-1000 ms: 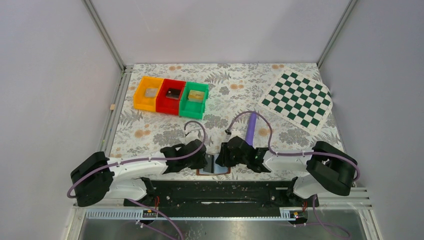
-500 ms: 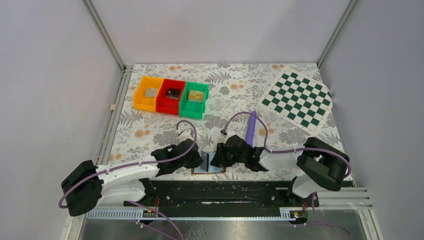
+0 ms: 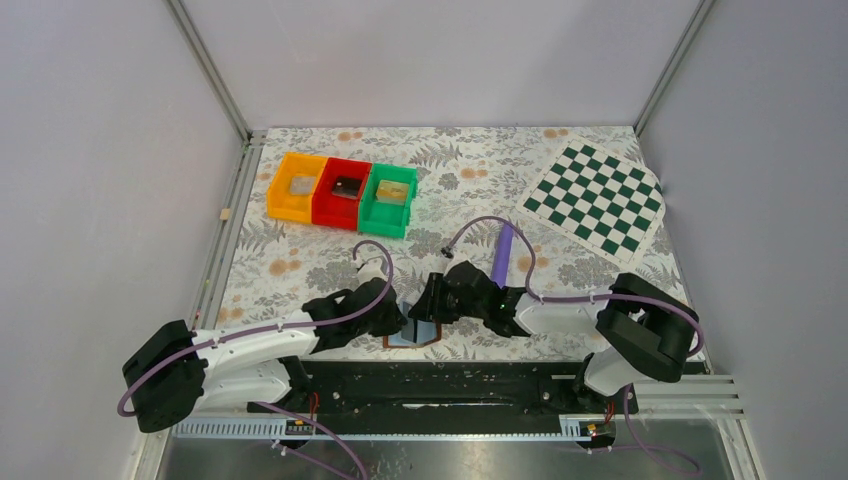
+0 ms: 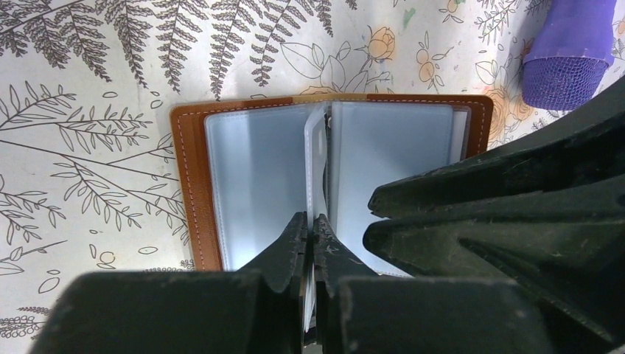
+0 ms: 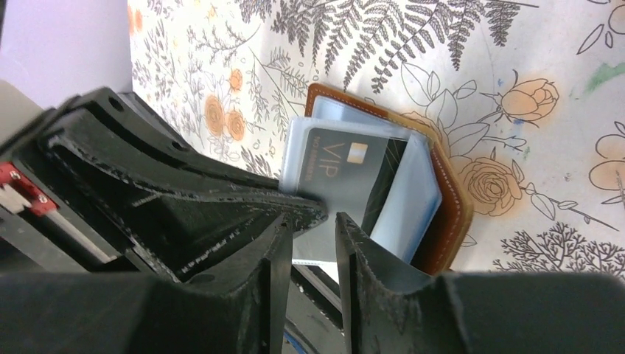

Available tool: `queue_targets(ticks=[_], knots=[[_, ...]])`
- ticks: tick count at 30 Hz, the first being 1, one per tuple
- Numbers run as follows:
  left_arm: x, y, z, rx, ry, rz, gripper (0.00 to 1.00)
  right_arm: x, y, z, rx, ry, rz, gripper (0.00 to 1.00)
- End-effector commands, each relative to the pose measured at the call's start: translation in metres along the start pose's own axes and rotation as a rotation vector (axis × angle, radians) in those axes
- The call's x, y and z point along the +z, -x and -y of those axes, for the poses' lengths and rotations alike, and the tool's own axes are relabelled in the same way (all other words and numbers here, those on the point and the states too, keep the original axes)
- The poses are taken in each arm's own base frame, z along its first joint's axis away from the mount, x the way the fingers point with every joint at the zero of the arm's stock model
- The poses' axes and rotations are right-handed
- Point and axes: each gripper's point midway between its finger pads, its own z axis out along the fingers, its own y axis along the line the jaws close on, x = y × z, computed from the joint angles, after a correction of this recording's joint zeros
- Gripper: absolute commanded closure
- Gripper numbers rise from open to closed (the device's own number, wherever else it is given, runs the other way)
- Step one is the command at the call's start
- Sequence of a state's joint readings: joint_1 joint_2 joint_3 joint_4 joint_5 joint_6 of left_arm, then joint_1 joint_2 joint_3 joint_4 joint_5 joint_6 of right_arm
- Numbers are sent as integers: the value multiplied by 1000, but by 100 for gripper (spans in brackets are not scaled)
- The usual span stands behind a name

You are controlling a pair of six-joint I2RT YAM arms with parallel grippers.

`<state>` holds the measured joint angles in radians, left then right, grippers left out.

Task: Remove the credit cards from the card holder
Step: Remove the credit card from the card holder.

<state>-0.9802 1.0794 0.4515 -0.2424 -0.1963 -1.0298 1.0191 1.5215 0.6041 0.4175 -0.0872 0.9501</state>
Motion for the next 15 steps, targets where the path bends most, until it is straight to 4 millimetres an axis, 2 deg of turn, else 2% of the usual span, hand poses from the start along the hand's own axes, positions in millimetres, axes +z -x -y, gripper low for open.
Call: queue_targets(ticks=[1,9,15], knots=[[-1,-5,-16,12,54,-16,100,8,13,-3,96,-53,43,67],[1,-10,-22,-2,59,-24,100,25,-4,13,148,-79,0,75],[0,-8,-35,12,110,0,100,19,-9,37,72,-153,0,77]])
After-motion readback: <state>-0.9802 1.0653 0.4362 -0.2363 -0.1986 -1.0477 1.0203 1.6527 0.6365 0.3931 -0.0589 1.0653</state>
